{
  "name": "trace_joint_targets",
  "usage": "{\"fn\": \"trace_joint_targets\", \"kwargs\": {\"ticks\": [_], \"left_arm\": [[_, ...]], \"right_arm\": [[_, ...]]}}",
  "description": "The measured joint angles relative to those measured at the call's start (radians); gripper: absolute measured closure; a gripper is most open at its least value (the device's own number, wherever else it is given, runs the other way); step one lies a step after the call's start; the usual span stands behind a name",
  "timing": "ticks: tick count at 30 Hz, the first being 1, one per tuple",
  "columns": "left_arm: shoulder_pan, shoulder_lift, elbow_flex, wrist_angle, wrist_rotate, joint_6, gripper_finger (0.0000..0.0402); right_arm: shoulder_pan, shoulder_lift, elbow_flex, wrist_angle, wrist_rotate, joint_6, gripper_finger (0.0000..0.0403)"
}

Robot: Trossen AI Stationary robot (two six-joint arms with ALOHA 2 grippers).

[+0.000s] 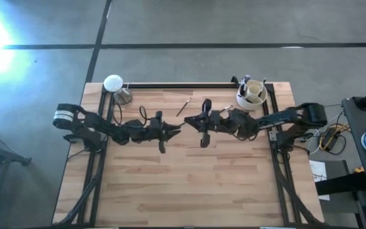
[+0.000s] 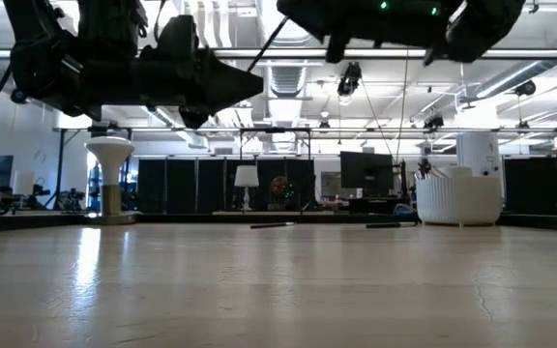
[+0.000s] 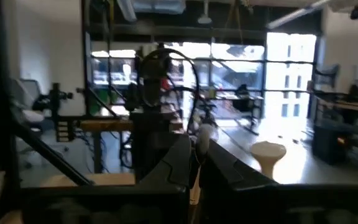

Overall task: Put items in baskets/containers
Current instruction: Put the black eyeshadow brush into the white organizer

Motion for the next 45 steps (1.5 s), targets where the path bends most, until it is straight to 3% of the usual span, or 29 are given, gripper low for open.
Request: {"fn": "trace_joint_targets", "kwargs": {"ticks": [3, 10, 16, 19, 27, 36, 45], "left_arm": [[0.001, 0.0, -0.001, -0.026, -0.007, 0.001, 0.0322], [0.001, 0.0, -0.001, -0.062, -0.003, 0.026, 0.0317], [0.001, 0.0, -0.001, -0.067, -0.003, 0.027, 0.0317], [0.001, 0.0, -0.001, -0.069, -0.003, 0.027, 0.0317], [0.001, -0.001, -0.001, -0.075, -0.004, 0.027, 0.0317], [0.001, -0.001, -0.001, -0.102, -0.005, 0.026, 0.0317], [0.001, -0.001, -0.001, -0.101, -0.006, 0.024, 0.0317]], "right_arm": [[0.002, -0.123, -0.012, -0.192, 0.086, -0.028, 0.039], [-0.002, -0.458, -0.018, -0.734, 0.439, -0.043, 0.039], [-0.03, -0.697, -0.026, -1.144, 0.831, 0.049, 0.0391], [-0.081, -0.776, -0.026, -1.318, 0.945, 0.128, 0.0391], [-0.319, -0.819, -0.05, -1.392, 0.946, 0.149, 0.0391], [-0.606, -0.812, -0.053, -1.485, 0.771, 0.205, 0.0391], [-0.735, -0.781, -0.085, -1.5, 0.713, 0.208, 0.0391]]}}
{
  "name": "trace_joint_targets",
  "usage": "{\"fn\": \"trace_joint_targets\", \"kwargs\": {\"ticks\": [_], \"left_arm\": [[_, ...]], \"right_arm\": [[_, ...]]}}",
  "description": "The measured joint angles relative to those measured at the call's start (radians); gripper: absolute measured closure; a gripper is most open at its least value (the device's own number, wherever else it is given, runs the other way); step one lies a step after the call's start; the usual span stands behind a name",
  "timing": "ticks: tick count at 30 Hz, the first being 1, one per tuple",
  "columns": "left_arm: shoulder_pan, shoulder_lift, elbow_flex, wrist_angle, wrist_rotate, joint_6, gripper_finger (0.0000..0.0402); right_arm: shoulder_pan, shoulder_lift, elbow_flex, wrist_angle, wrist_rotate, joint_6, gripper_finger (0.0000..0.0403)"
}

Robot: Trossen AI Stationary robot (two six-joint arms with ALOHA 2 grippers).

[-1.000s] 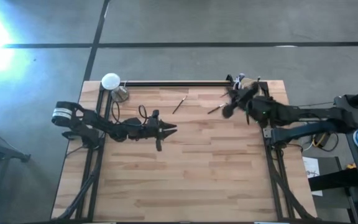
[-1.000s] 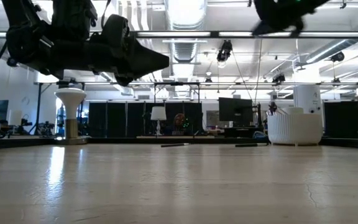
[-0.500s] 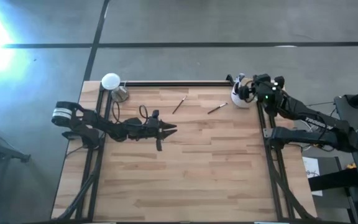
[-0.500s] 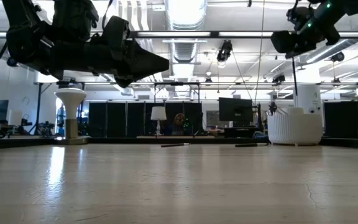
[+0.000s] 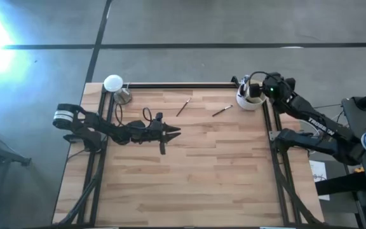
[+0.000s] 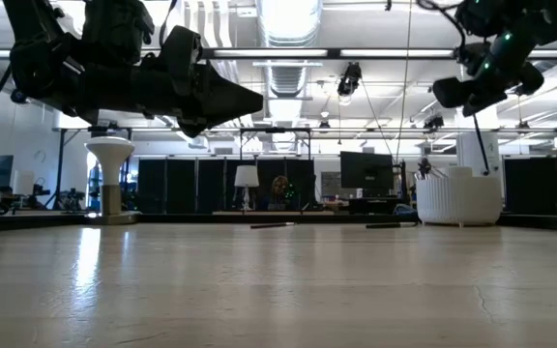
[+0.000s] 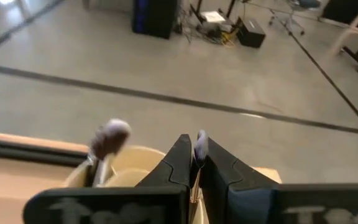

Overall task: Put items in baskets/containers
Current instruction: Put the black eyeshadow brush into the white organizer

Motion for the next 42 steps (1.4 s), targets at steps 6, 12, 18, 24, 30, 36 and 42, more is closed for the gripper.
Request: {"fn": "trace_joint_targets", "kwargs": {"ticks": [6, 12, 18, 24, 30, 36, 42], "left_arm": [[0.0, 0.0, 0.0, 0.0, 0.0, -0.001, 0.0317], [0.0, 0.0, 0.0, 0.0, 0.0, -0.001, 0.0317], [0.0, 0.0, 0.0, 0.0, 0.0, -0.001, 0.0317], [0.0, 0.0, 0.0, 0.0, -0.001, 0.001, 0.0317], [0.0, 0.0, 0.0, -0.002, -0.004, 0.001, 0.0317], [0.0, 0.0, 0.0, -0.01, -0.004, 0.001, 0.0317], [0.0, 0.0, 0.0, -0.014, -0.004, 0.0, 0.0317]], "right_arm": [[-0.049, 0.033, -0.06, 0.051, -0.023, 0.02, 0.0391], [-0.071, 0.051, -0.101, 0.119, -0.051, 0.018, 0.0391], [-0.096, 0.051, -0.107, 0.11, -0.09, 0.074, 0.0391], [-0.098, 0.05, -0.107, 0.092, -0.103, 0.088, 0.037], [-0.098, 0.06, -0.107, 0.04, -0.128, 0.101, 0.0377], [-0.102, 0.086, -0.107, 0.033, -0.124, 0.104, 0.0393], [-0.105, 0.086, -0.099, 0.026, -0.12, 0.105, 0.0393]]}}
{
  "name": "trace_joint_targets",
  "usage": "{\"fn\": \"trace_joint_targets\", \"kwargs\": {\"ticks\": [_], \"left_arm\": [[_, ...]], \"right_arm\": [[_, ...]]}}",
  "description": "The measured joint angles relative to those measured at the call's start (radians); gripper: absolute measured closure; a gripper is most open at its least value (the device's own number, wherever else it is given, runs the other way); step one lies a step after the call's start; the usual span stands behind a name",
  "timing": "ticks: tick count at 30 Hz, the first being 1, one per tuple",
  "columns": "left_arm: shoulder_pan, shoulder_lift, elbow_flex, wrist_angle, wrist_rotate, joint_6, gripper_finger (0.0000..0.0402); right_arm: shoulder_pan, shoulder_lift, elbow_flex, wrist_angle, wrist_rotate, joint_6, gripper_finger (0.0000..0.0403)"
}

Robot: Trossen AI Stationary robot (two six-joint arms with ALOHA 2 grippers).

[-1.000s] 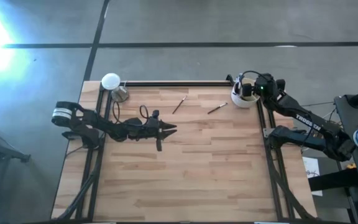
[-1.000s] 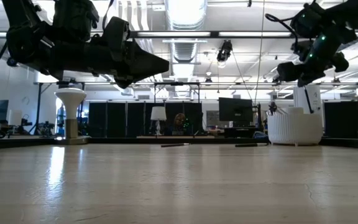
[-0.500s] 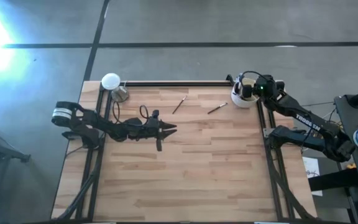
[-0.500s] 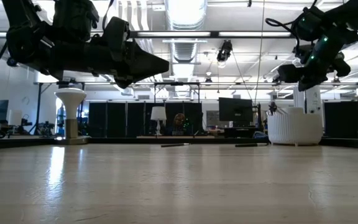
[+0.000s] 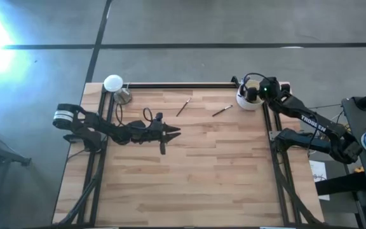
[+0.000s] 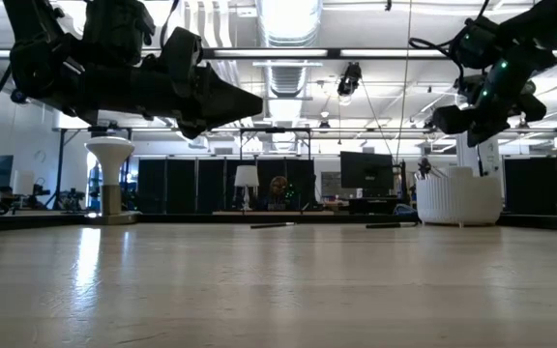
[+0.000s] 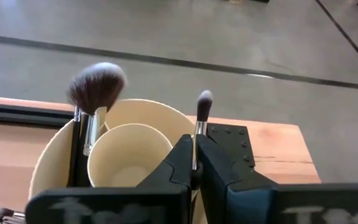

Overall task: Put items in baskets/containers
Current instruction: Put the black eyeshadow brush into the white organizer

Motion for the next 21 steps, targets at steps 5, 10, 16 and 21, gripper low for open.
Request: {"fn": "trace_joint_targets", "kwargs": {"ticks": [5, 10, 16, 21], "left_arm": [[0.0, 0.0, 0.0, -0.003, 0.0, -0.002, 0.0317], [0.0, 0.0, 0.0, -0.003, 0.0, -0.002, 0.0317], [0.001, 0.0, 0.0, -0.003, 0.0, -0.002, 0.0317], [0.001, 0.0, 0.0, -0.003, 0.0, -0.002, 0.0317]], "right_arm": [[-0.004, 0.004, 0.011, 0.005, 0.001, 0.046, 0.0381], [-0.008, 0.005, 0.024, -0.004, 0.001, 0.069, 0.0344], [-0.009, 0.013, 0.038, -0.006, 0.004, 0.078, 0.029], [-0.009, 0.011, 0.038, 0.008, 0.027, 0.074, 0.0264]]}}
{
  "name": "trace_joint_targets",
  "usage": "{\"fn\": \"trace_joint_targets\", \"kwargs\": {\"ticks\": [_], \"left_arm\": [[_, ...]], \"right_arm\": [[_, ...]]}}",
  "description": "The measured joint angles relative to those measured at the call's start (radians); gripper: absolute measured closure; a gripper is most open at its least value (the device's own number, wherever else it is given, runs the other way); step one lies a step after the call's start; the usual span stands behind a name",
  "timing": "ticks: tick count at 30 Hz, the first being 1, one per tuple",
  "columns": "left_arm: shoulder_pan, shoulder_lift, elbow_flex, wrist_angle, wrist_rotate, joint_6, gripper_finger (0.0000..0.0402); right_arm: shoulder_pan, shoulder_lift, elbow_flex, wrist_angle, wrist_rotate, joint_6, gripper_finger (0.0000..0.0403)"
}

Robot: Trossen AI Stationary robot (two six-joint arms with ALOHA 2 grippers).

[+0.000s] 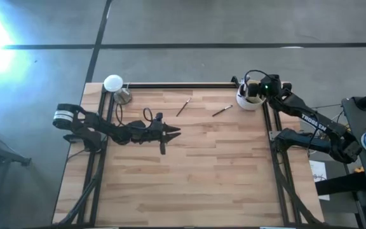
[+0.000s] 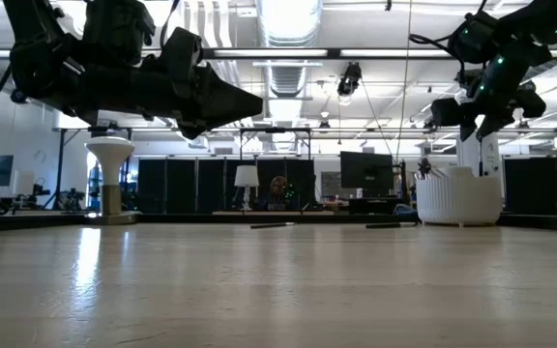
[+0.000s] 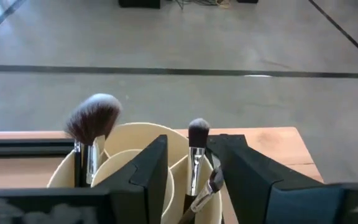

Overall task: Put items in baskets/containers
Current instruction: Put the black eyeshadow brush into the white organizer

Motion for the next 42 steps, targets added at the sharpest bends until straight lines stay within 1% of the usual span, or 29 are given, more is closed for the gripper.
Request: {"fn": "trace_joint_targets", "kwargs": {"ticks": [4, 13, 18, 22, 24, 28, 31, 33, 36, 39, 42], "left_arm": [[0.001, 0.0, 0.0, 0.0, 0.0, 0.0, 0.0317], [0.005, 0.0, 0.011, -0.013, 0.0, -0.005, 0.0317], [0.007, 0.0, 0.014, -0.015, 0.0, -0.005, 0.0317], [0.007, 0.0, 0.014, -0.021, 0.0, -0.005, 0.0317], [0.007, 0.0, 0.014, -0.025, 0.0, -0.005, 0.0317], [0.008, 0.0, 0.014, -0.048, -0.004, -0.006, 0.0317], [0.007, 0.0, 0.014, -0.052, -0.053, 0.0, 0.0317], [0.007, 0.0, 0.014, -0.052, -0.104, 0.005, 0.0317], [0.017, 0.0, 0.023, -0.069, -0.184, 0.005, 0.0325], [0.044, 0.0, 0.051, -0.156, -0.202, 0.0, 0.0347], [0.084, 0.021, 0.098, -0.246, -0.202, -0.011, 0.0381]], "right_arm": [[0.0, 0.0, 0.0, 0.013, 0.001, 0.003, 0.0267], [0.0, 0.006, 0.024, -0.016, -0.007, 0.025, 0.0313], [0.005, 0.002, 0.03, -0.021, -0.019, 0.021, 0.035], [0.009, 0.004, 0.022, -0.022, 0.0, -0.005, 0.0386], [0.009, 0.004, 0.021, -0.018, 0.001, -0.006, 0.0391], [0.009, -0.006, 0.022, -0.027, -0.001, -0.039, 0.0386], [0.025, -0.041, 0.022, -0.084, -0.035, -0.122, 0.0387], [0.056, -0.079, 0.022, -0.125, -0.05, -0.138, 0.0392], [0.137, -0.155, 0.01, -0.118, -0.049, -0.133, 0.0394], [0.254, -0.238, -0.014, -0.063, -0.045, -0.116, 0.0394], [0.401, -0.302, -0.057, 0.028, -0.018, -0.098, 0.0394]]}}
